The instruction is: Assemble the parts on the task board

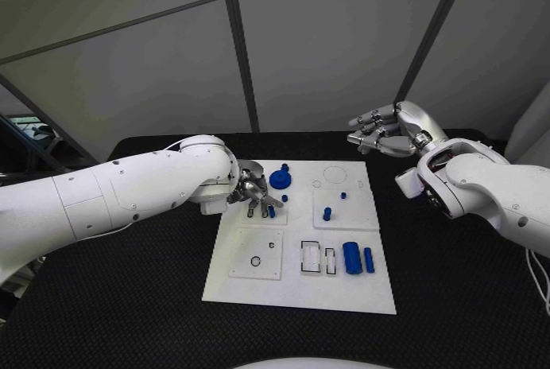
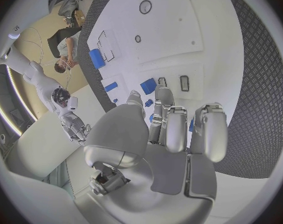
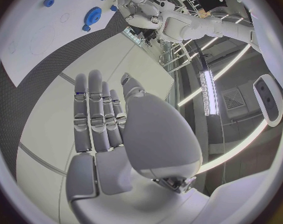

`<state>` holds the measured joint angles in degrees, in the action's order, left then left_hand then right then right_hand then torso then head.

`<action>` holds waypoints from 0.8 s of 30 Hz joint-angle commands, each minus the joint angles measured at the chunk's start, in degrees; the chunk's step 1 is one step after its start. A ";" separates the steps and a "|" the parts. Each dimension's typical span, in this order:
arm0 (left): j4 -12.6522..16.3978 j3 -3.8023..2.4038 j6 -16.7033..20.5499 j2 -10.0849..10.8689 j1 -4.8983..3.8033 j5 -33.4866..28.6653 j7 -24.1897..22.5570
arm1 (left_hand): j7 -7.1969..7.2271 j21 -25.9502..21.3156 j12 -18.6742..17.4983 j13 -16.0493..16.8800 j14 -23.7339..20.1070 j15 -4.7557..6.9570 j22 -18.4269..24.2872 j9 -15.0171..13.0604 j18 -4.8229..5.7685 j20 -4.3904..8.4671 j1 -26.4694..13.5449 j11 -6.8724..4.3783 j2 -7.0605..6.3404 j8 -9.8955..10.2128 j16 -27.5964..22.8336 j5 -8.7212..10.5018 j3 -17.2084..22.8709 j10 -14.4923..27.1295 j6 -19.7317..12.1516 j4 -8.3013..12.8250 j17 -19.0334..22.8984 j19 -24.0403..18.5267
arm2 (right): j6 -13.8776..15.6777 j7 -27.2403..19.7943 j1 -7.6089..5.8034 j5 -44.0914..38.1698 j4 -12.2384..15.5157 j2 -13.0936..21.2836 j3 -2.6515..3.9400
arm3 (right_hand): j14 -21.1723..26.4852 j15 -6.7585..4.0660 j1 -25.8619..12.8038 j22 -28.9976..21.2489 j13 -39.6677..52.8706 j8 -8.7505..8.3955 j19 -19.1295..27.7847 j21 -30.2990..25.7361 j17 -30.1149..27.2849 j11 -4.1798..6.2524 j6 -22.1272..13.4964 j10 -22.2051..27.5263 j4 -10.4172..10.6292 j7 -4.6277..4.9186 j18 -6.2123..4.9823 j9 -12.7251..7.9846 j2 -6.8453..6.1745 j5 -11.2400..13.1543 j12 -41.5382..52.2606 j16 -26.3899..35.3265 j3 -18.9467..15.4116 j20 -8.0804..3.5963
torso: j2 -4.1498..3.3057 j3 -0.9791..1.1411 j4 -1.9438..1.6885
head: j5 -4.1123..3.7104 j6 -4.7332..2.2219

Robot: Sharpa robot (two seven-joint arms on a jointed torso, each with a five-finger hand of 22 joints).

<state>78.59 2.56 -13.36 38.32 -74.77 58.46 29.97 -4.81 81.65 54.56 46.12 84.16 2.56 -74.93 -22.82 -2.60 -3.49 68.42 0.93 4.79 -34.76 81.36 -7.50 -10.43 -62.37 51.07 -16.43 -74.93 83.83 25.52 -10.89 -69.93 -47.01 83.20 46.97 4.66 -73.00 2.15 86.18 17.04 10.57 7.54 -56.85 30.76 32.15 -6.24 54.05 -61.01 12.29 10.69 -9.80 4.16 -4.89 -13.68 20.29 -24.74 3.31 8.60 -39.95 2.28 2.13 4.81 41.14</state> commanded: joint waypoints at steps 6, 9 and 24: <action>-0.47 0.13 -1.59 -0.34 -0.09 0.42 0.51 | 0.01 0.38 0.31 0.15 3.24 0.41 -1.71 -0.32 -0.15 0.43 1.23 -0.18 -0.02 -0.54 -0.30 0.16 -0.33 0.01 -0.66 0.26 -7.78 1.13 | -0.32 0.57 -0.12 -0.34 -0.02 -0.34 0.06 | 0.05 0.24 -0.45 -0.10 -0.15 -0.34 -0.42 -0.29 -0.10 -0.27 0.25 -0.04 0.01 0.22 -0.63 -0.07 0.18 -0.26 -0.25 0.44 -0.32 0.10 | -0.03 0.00 0.01 | 0.02 0.13; -0.67 0.15 -1.67 -0.51 -0.09 0.42 0.52 | 0.01 0.38 0.31 0.15 3.24 0.41 -1.71 -0.32 -0.15 0.43 1.23 -0.18 -0.02 -0.54 -0.30 0.16 -0.33 0.01 -0.66 0.26 -7.78 1.13 | -0.42 0.72 -0.11 -0.40 0.01 -0.41 0.05 | 0.05 0.24 -0.45 -0.10 -0.15 -0.34 -0.42 -0.29 -0.10 -0.27 0.25 -0.04 0.01 0.22 -0.63 -0.07 0.18 -0.26 -0.25 0.44 -0.32 0.10 | -0.06 0.00 0.05 | 0.12 0.17; -0.73 0.17 -1.69 -0.92 -0.09 0.41 0.32 | 0.07 0.48 0.57 0.29 3.29 0.47 -2.05 -1.34 -0.12 0.46 4.78 -0.26 1.30 -1.65 -0.39 -0.41 0.36 0.14 -1.33 1.17 -7.91 1.12 | -0.80 1.13 -0.11 -0.57 -0.14 -0.75 0.05 | 0.06 0.25 -0.46 -0.18 -0.28 -0.35 -0.44 -0.40 -0.11 -0.28 0.25 -0.01 0.04 0.23 -0.64 -0.07 0.28 -0.35 -0.30 0.57 -0.31 0.12 | -0.07 -0.02 -0.02 | -0.03 0.24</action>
<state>77.87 2.73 -14.43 37.49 -74.76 58.52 30.04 -4.78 81.88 54.80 46.32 83.95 2.77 -74.92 -24.13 -2.59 -3.28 72.87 0.94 6.05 -36.23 81.17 -7.74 -9.89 -62.36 50.22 -15.54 -74.92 84.04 25.24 -9.82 -69.92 -47.32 83.05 46.30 4.66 -73.00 2.15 86.18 16.93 10.35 7.54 -56.85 30.53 32.10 -6.25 54.05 -61.01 12.29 10.69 -9.80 4.16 -4.89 -13.69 20.29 -24.44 3.32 8.60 -40.00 2.25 2.13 4.76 41.37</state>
